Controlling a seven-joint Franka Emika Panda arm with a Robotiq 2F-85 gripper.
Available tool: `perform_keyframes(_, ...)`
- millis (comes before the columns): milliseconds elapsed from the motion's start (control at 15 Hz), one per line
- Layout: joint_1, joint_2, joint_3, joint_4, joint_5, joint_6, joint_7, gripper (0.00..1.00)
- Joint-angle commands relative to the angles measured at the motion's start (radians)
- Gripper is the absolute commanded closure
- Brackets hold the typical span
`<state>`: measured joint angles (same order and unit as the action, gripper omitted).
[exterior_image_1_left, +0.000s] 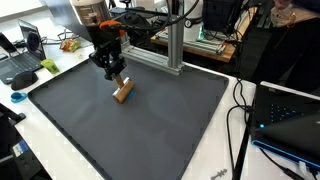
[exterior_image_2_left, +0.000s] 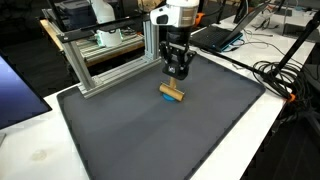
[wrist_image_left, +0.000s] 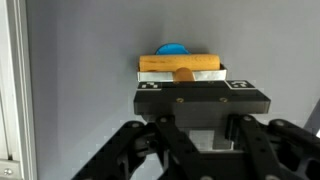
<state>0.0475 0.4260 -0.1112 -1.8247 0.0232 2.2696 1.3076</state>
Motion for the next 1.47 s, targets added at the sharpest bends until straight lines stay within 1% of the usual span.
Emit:
perform_keyframes(0, -0.014, 0.101, -0.037, 0.018, -0.049, 0.074, 0.001, 0.78)
perform_keyframes(933, -0.043, 0.112, -0.031, 0.031, -0.012, 0.078, -0.046, 0.78)
perform_keyframes(1400, -0.070, 0.127, -0.025, 0.048, 0.043, 0.067, -0.104, 0.78)
